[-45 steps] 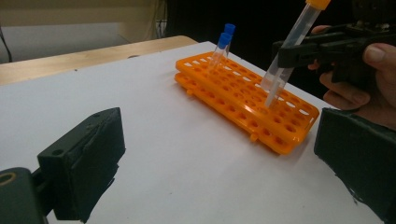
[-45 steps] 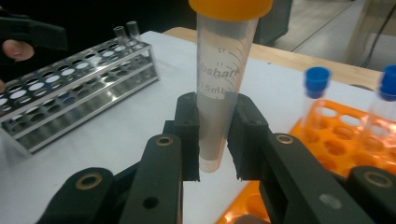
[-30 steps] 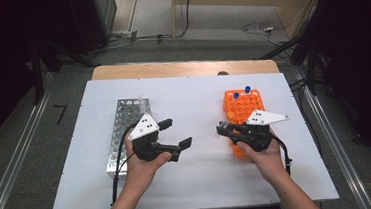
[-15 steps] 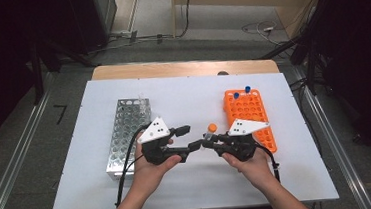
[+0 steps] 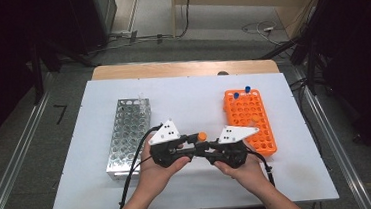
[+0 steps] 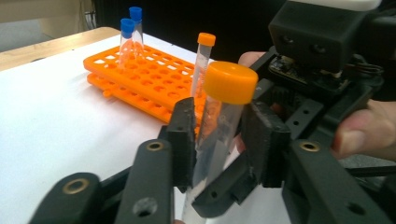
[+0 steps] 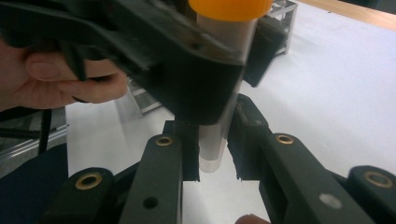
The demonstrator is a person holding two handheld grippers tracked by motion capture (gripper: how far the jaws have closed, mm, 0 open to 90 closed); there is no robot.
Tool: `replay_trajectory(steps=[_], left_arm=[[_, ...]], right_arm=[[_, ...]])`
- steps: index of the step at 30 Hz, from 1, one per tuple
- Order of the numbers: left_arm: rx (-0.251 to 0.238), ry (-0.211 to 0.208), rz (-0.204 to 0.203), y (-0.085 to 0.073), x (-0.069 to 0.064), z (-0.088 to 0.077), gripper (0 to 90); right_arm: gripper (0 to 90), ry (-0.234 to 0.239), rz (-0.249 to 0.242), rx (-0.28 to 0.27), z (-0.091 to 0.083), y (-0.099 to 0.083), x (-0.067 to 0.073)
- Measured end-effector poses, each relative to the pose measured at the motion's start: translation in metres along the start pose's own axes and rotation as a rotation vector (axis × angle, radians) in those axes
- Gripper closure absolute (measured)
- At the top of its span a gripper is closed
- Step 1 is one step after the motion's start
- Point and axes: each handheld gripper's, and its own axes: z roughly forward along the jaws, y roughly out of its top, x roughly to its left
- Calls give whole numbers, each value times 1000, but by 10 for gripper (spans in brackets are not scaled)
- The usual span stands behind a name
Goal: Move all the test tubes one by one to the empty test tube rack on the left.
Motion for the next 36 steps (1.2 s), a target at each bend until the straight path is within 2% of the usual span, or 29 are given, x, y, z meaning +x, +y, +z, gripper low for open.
replay_trajectory(steps=[6, 15, 21, 26, 32, 36], left_arm=[[3, 28, 44, 0, -2, 0, 733], [0, 39, 49, -1, 1, -2, 746], [-17, 67, 37, 0, 7, -10, 746], [-35, 98, 20, 1, 15, -18, 746], [-59, 138, 6, 1, 26, -29, 746], [-76, 180, -1, 2, 36, -39, 746]], right_arm=[[723, 9, -1, 6, 2, 0, 0], [698, 10, 10, 2, 1, -2, -2], [525, 12, 18, -13, -5, -6, -7], [393, 3, 8, -32, -16, -10, -9], [280, -10, 9, -47, -34, -18, -13], [213, -14, 10, -46, -48, -25, -16]])
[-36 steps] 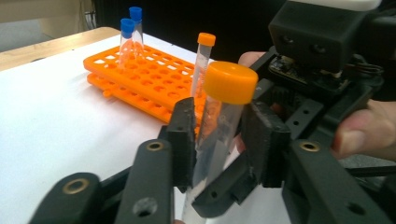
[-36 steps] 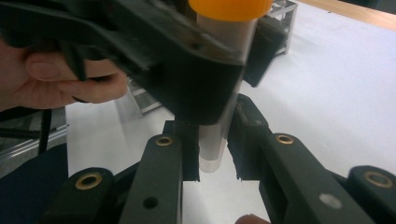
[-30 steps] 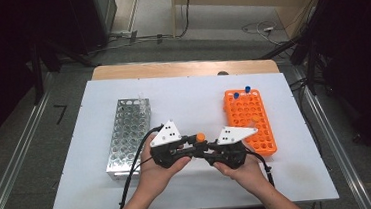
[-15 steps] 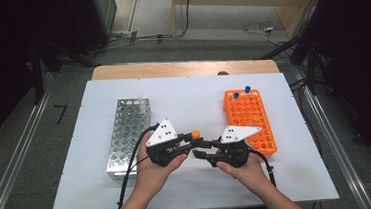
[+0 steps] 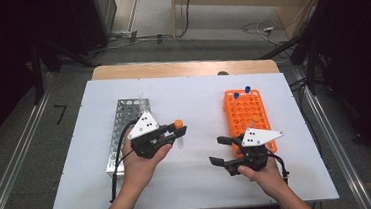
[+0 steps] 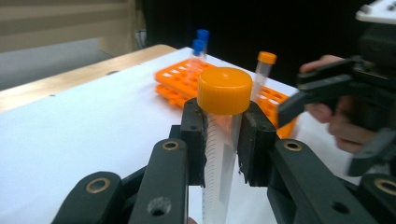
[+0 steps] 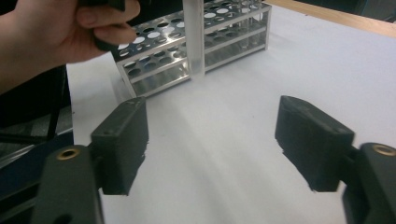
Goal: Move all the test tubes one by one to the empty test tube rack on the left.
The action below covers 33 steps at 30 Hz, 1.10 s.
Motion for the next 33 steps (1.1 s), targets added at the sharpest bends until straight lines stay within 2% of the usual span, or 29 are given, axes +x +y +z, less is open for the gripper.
replay_trajectory(steps=[8, 13, 18, 25, 27, 33], left_arm=[[-43, 91, -24, 3, 27, -17, 746], [-64, 144, -36, 4, 42, -25, 746], [-78, 197, -46, 4, 56, -28, 746], [-91, 267, -65, 1, 71, -30, 746], [-102, 293, -72, 0, 75, -30, 747], [-121, 364, -105, -3, 85, -29, 747]], right_arm=[[83, -16, 30, -10, -31, -13, -10], [63, -30, 47, -7, -49, -25, -16], [2, -42, 64, 6, -63, -35, -23], [0, -56, 79, 3, -75, -46, -37], [0, -81, 90, -1, -78, -48, -41], [0, -111, 114, -19, -84, -51, -49]])
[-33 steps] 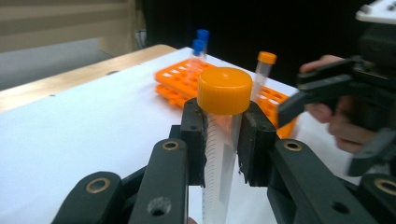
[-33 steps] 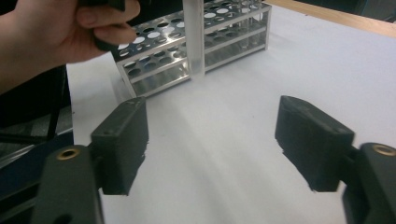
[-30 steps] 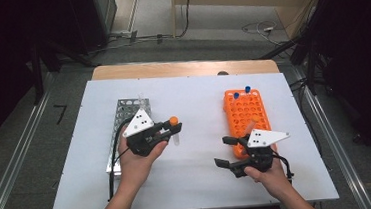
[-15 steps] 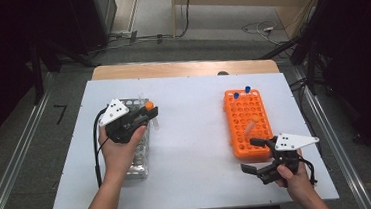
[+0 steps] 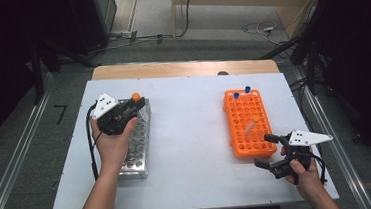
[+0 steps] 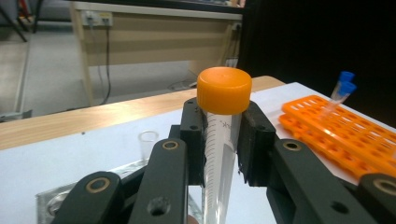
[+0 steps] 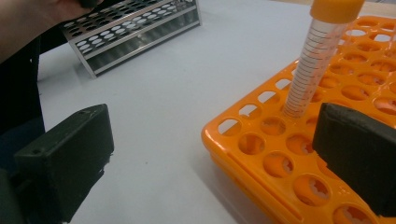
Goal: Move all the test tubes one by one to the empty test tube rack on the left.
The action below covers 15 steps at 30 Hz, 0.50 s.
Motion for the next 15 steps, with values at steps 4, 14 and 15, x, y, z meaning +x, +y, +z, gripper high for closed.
replay_trajectory(steps=[4, 14, 15], left_arm=[[-13, 52, -2, -1, 2, 2, 747], [-13, 125, 8, -4, -1, 9, 746], [-8, 129, 8, -4, -1, 9, 746]], right_arm=[[0, -5, 5, -1, 0, 0, -1], [0, -13, -1, 1, 0, -1, -2], [0, -15, 3, 3, -1, -1, -2]])
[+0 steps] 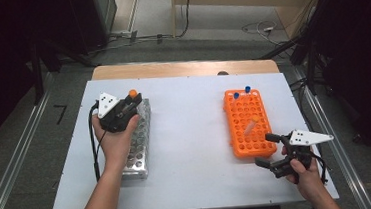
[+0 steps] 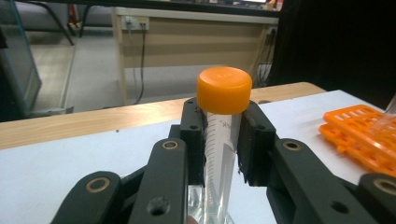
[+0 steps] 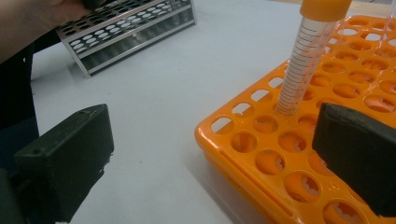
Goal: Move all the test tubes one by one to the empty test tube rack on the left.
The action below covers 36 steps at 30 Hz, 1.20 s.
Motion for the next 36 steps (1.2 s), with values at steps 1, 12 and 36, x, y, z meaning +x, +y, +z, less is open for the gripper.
replay_trajectory(steps=[1, 12, 36], left_arm=[[5, 3, 1, 0, 0, 0, 746], [49, 30, 39, 2, -7, -6, 744], [223, 50, 32, -4, -8, 7, 736]], right_arm=[[0, -1, 1, -1, 0, 0, 0], [0, -9, 1, -7, -1, 0, -1], [0, -13, 8, 1, 0, -1, -3]])
